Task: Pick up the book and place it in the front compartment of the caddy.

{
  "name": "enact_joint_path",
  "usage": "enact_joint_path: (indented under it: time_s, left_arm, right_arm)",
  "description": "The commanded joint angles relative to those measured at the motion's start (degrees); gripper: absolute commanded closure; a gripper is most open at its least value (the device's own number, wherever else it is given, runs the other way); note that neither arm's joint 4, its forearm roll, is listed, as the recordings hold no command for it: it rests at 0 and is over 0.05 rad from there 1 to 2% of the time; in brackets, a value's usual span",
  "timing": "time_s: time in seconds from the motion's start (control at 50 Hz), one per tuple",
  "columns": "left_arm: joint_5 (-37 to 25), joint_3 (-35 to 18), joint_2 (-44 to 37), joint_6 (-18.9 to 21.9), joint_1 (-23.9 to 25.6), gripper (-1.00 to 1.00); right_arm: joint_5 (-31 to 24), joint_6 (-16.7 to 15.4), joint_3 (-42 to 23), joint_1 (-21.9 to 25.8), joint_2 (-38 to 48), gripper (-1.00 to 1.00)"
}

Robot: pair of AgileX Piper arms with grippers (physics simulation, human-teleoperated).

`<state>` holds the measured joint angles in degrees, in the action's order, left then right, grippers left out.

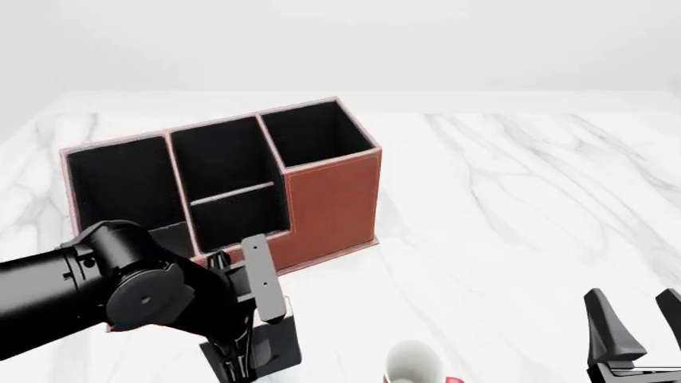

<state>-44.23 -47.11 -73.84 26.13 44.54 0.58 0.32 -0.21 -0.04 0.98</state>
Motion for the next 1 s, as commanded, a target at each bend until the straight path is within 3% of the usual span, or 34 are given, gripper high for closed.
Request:
enact_joint_path:
  time_s: [0.02,0.48,0.5,0.58,0.68,0.74,1.0]
  left_arm:
    - [-1.7,2.0,5.3,-2.5,-0.8,-1.0]
    - [2.3,5.5,4.4,-4.5,0.5,-1.0]
    - [2.5,5.7,4.4,-4.7,0.7,1.0]
    - [2.7,6.3,4.0,-4.4,0.8,1.0]
    - [5.6,9.3,0.5,5.0,-3.8,1.0]
    - [4.5,7.3,1.1,1.4,1.7,1.0]
    - [-3.9,-1.6,1.7,12.4,-3.1,1.0]
  right_arm:
    - [-0.2,-0.1,0.0,0.0,-0.3,-1.0]
    - [-0.2,-0.1,0.0,0.0,-0.3,-1.0]
    - [-0.2,-0.1,0.0,0.0,-0.3,-1.0]
    - [-0.2,-0.1,0.0,0.0,-0.3,-1.0]
    - [-0.2,-0.1,0.0,0.0,-0.3,-1.0]
    - [-0.2,-0.1,0.0,0.0,-0.3,-1.0]
    - [-0.2,-0.1,0.0,0.0,-0.3,-1.0]
